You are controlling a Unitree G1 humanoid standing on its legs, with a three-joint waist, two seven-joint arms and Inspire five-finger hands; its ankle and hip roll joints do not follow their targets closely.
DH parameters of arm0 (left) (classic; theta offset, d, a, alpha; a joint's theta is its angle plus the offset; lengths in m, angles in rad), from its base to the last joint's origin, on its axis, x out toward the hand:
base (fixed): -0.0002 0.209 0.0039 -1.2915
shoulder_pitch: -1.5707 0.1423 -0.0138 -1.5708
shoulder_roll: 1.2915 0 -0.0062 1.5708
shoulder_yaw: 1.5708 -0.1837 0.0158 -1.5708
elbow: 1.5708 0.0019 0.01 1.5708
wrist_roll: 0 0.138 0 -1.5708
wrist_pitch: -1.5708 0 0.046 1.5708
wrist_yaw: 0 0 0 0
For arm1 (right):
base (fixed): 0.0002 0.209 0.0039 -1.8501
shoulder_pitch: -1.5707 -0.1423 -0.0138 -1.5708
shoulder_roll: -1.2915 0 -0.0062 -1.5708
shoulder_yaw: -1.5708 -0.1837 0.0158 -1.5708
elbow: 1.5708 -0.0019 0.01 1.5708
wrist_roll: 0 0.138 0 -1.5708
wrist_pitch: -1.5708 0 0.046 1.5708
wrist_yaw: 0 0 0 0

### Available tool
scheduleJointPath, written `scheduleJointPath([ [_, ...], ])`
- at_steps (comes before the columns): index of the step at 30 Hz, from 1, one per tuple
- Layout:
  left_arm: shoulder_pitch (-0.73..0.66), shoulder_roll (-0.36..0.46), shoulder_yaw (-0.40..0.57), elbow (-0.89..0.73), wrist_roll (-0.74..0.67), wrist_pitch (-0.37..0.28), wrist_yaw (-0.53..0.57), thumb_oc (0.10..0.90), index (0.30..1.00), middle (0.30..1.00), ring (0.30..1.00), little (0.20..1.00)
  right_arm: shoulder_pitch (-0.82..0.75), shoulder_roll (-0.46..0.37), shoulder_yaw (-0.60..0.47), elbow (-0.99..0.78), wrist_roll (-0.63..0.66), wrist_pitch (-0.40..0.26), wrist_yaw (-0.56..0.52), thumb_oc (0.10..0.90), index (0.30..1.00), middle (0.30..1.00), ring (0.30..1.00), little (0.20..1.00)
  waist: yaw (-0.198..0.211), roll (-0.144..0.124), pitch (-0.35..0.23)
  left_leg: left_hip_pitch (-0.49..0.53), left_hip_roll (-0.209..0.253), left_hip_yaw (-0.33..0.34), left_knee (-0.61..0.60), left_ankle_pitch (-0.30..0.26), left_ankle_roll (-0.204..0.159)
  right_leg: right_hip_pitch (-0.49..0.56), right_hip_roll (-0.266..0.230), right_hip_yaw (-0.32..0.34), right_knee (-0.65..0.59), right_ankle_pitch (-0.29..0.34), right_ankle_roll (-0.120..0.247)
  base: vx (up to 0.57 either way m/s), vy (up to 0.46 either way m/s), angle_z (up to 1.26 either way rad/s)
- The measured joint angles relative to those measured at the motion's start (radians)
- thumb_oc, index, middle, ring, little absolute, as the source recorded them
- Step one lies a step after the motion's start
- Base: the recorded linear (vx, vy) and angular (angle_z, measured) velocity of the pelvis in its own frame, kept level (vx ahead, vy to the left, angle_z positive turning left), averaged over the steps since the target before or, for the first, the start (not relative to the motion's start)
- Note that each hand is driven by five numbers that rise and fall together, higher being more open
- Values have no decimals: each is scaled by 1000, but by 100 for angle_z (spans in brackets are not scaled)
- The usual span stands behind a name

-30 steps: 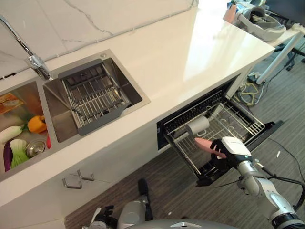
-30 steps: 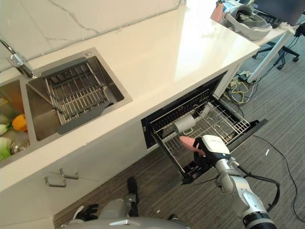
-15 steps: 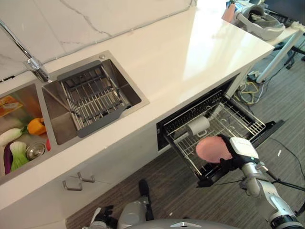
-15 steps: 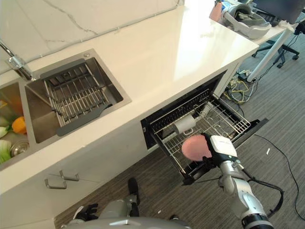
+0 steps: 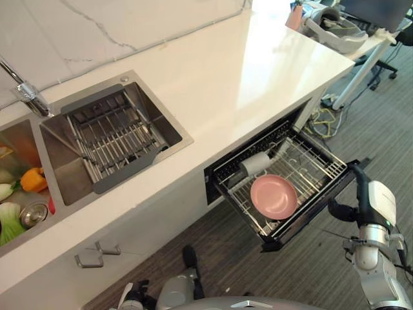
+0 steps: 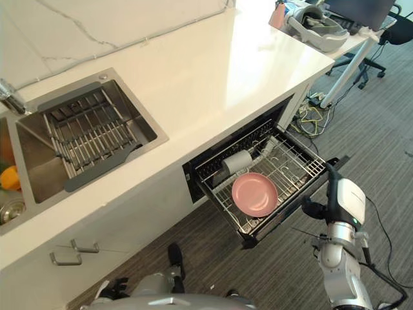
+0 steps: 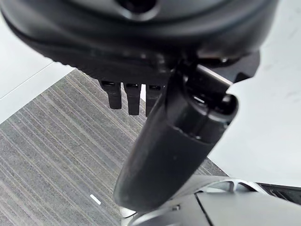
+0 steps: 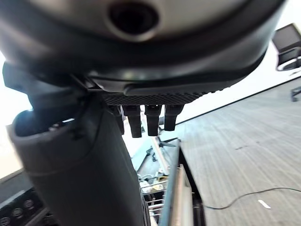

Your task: Place the dishes in the dishwasher.

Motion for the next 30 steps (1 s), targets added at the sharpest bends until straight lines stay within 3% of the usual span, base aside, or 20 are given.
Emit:
scheduleJointPath([
  [4, 5, 2, 0, 0, 0, 2, 2, 800, 900, 900, 900, 900, 28, 42, -36, 71, 37, 32, -22, 800, 900, 900, 900, 900, -23, 0, -1, 2, 2, 7, 0, -1, -1, -2, -1, 7, 0, 0, 0, -8, 6, -6],
  [5, 6, 3, 0, 0, 0, 4, 4, 800, 900, 900, 900, 900, 25, 72, -50, 114, 49, 28, -50, 543, 514, 514, 514, 514, -22, -2, -3, 6, 4, 14, 0, -2, -3, -2, -1, 15, 0, 0, 0, -9, 4, -16],
  [6, 8, 3, -1, 1, 0, 7, 5, 800, 900, 900, 900, 900, 28, 87, -47, 143, 76, 33, -56, 500, 451, 451, 451, 451, -22, -1, -6, 9, 5, 19, 0, -3, -4, -2, -3, 20, 0, 0, 0, -16, 9, -18],
  [7, 6, 2, -1, 9, 0, 9, 5, 800, 900, 900, 900, 900, 30, 96, -39, 193, 99, 38, -57, 400, 300, 300, 300, 300, -25, 1, -10, 11, 5, 23, -1, -4, -5, -2, -4, 24, 0, 0, 0, -7, 5, -12],
  [14, 4, -7, -15, 7, -1, 8, 3, 800, 900, 900, 900, 900, -16, 101, 96, 375, 188, 50, -58, 400, 300, 300, 300, 300, -38, 32, -29, 14, 4, 23, -5, -4, -5, -1, -5, 26, -1, 1, 2, -1, 2, -1],
  [19, 4, -11, -45, -4, -2, 0, -1, 800, 900, 900, 900, 900, -125, 97, 185, 457, 213, 48, -56, 400, 300, 300, 300, 300, -18, 56, -38, 17, -3, 9, -5, -2, -3, 13, -5, 10, -1, 1, 6, -4, -4, 10],
  [21, 9, -15, -54, -13, -6, -10, -1, 800, 900, 900, 900, 900, -196, 99, 198, 486, 234, 36, -59, 400, 300, 300, 300, 300, 12, 73, -39, 13, -16, -4, -6, -1, -3, 23, -1, -9, 0, -2, 9, -5, -13, 27],
  [23, 2, -15, -92, -13, -17, -13, -3, 800, 900, 900, 900, 900, -295, 96, 190, 638, 314, 46, -85, 400, 300, 300, 300, 300, 27, 81, -41, 17, -30, -40, -6, 6, 4, 44, 2, -47, 0, -6, 15, -12, -22, 48],
  [28, -6, -17, -135, 7, -40, -22, 4, 800, 900, 900, 900, 900, -451, 69, 227, 878, 431, 84, -163, 400, 300, 300, 300, 300, 99, 88, -43, -10, -57, -114, -5, 14, 4, 65, 9, -131, 0, -14, 23, 9, -41, 52],
  [30, -19, -21, -149, 10, -42, -20, -1, 800, 900, 900, 900, 900, -491, 53, 244, 952, 494, 74, -174, 400, 300, 300, 300, 300, 132, 90, -44, -15, -71, -166, 0, 19, 12, 87, 12, -198, 0, -20, 27, 39, -59, 89],
])
